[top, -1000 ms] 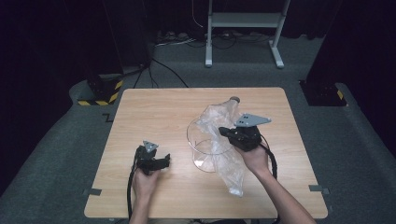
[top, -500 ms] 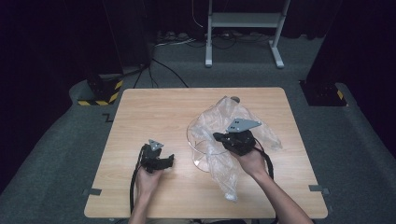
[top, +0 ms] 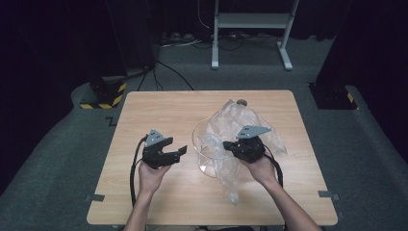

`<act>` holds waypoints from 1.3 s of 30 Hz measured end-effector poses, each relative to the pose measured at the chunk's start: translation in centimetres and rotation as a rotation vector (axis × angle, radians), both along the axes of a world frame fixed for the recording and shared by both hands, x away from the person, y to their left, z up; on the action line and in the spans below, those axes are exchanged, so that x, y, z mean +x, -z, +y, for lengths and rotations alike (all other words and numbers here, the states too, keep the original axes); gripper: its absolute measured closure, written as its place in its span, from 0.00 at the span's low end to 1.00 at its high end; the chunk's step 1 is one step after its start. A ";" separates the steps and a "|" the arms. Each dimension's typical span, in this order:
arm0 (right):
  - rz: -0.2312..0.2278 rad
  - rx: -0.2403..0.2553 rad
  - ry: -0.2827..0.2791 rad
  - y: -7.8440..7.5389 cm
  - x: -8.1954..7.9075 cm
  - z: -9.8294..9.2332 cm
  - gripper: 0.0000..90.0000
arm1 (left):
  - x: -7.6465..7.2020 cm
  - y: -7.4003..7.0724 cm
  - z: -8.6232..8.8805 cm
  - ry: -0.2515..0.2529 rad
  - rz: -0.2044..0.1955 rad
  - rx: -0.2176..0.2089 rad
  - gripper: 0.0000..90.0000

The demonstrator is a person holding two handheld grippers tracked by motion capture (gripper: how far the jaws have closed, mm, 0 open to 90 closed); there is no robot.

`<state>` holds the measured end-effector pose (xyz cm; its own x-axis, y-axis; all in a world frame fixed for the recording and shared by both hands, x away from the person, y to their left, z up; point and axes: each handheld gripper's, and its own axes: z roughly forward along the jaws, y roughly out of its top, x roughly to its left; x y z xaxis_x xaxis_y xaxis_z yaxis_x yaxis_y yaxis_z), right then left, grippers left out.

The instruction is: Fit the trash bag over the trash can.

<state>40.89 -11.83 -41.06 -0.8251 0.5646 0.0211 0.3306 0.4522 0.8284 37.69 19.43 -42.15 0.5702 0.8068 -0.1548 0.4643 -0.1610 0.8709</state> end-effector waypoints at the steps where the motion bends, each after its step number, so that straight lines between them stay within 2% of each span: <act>1: -0.003 -0.004 0.000 0.0 0.0 0.0 0.99 | 0.0 -0.5 -0.2 0.016 -0.001 -0.006 0.34; 5: -0.005 -0.013 -0.002 0.0 0.0 0.1 0.99 | 0.1 -1.8 -1.3 0.066 0.001 -0.015 0.35; 11: -0.010 -0.036 -0.004 -0.1 0.0 0.4 0.98 | 0.5 -2.7 -2.8 0.103 -0.010 -0.040 0.36; 13: 0.013 -0.024 -0.035 0.0 0.1 0.4 0.98 | 0.7 -2.9 -3.3 0.122 -0.013 -0.034 0.37; 14: 0.016 -0.023 -0.032 0.0 0.1 0.6 0.98 | 0.8 -3.0 -3.7 0.129 -0.010 -0.030 0.38; 19: 0.011 -0.015 -0.027 0.0 0.0 0.6 0.98 | 1.2 -3.4 -5.3 0.170 -0.005 0.024 0.44; 21: 0.013 -0.018 -0.027 0.0 0.0 0.6 0.98 | 1.3 -3.4 -5.9 0.175 -0.014 0.056 0.46; 22: 0.015 -0.019 -0.026 0.0 0.0 0.6 0.98 | 1.4 -3.5 -6.4 0.180 -0.014 0.086 0.47; 25: 0.018 -0.025 -0.028 0.0 0.0 0.6 0.98 | 1.7 -3.4 -7.4 0.209 -0.004 0.134 0.52; 29: 0.025 -0.032 -0.028 -0.1 0.1 0.7 0.98 | 2.3 -2.9 -8.7 0.237 0.040 0.208 0.65; 32: 0.033 -0.024 -0.032 -0.1 0.1 0.7 0.88 | 2.7 -2.3 -9.3 0.260 0.073 0.250 0.80; 35: 0.014 -0.019 -0.018 -0.2 -0.1 0.7 0.73 | 2.9 -1.9 -9.4 0.258 0.082 0.263 0.92; 38: 0.000 0.002 -0.011 -0.5 -0.3 0.3 0.69 | 3.0 -1.9 -9.1 0.260 0.090 0.242 0.98; 39: -0.021 0.022 0.000 -1.1 -0.5 -0.2 0.67 | 3.0 -1.9 -9.0 0.257 0.088 0.244 0.99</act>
<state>40.36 -12.06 -39.97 -0.8255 0.5642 0.0165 0.3133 0.4336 0.8449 40.67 10.38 -40.28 0.7524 0.6579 -0.0331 0.4533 -0.4807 0.7506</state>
